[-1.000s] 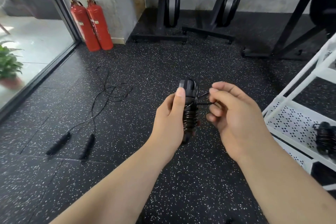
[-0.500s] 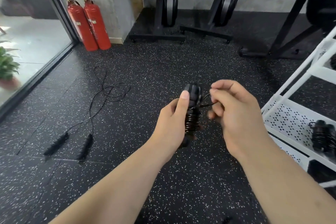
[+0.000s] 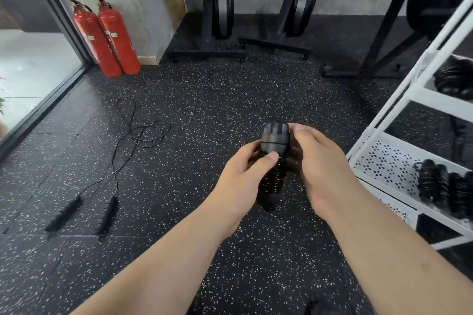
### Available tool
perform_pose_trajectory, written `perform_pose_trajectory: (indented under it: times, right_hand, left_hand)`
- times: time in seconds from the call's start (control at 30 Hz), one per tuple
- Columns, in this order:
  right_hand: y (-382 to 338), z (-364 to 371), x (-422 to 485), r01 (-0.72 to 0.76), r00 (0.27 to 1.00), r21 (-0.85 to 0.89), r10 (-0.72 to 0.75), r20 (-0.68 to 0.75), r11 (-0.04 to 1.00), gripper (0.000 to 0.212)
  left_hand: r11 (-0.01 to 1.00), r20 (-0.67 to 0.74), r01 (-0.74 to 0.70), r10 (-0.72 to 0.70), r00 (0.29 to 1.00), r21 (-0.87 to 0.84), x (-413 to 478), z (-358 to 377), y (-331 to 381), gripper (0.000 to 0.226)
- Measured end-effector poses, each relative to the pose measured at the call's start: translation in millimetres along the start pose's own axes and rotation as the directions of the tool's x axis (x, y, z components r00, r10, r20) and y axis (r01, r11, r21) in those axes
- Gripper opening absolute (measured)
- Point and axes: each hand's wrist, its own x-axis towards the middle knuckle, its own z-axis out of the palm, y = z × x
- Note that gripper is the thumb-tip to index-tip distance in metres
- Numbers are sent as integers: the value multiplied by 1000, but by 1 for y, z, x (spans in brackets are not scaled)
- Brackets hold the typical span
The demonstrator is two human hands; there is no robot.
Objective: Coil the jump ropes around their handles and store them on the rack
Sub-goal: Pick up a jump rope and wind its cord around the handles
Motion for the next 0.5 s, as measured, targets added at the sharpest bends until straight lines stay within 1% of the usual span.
perform_pose_trajectory:
  times: [0.03, 0.1, 0.13, 0.17, 0.23, 0.3, 0.43, 0.5]
  right_hand:
    - [2, 0, -2, -40, 999, 16, 39, 7, 999, 30]
    - [8, -1, -5, -112, 993, 50, 111, 28, 992, 43]
    - [10, -2, -6, -129, 991, 60, 127, 33, 990, 45]
    - [11, -3, -8, -137, 990, 69, 135, 27, 988, 43]
    - [10, -9, -9, -154, 987, 94, 157, -27, 984, 30]
    - [8, -20, -7, -185, 974, 149, 202, -105, 971, 25]
    - [-2, -54, -1, -229, 925, 268, 295, -240, 936, 32]
    - [-8, -72, 0, -225, 901, 334, 326, -287, 915, 35]
  left_hand:
    - [999, -15, -30, 30, 999, 33, 2, 2, -3, 32]
    - [986, -81, -73, 86, 993, 150, 8, 7, -9, 39]
    - [972, -102, -91, 115, 988, 218, 10, 10, -11, 42]
    - [954, -99, -108, 141, 985, 279, 11, 14, -13, 46]
    - [934, -66, -118, 148, 987, 337, 13, 23, -15, 52]
    - [940, -28, -116, 131, 991, 321, 15, 34, -17, 52]
    - [972, 21, -61, 58, 998, 229, 18, 64, -22, 30]
    - [978, 70, -22, 7, 997, 207, 19, 82, -25, 26]
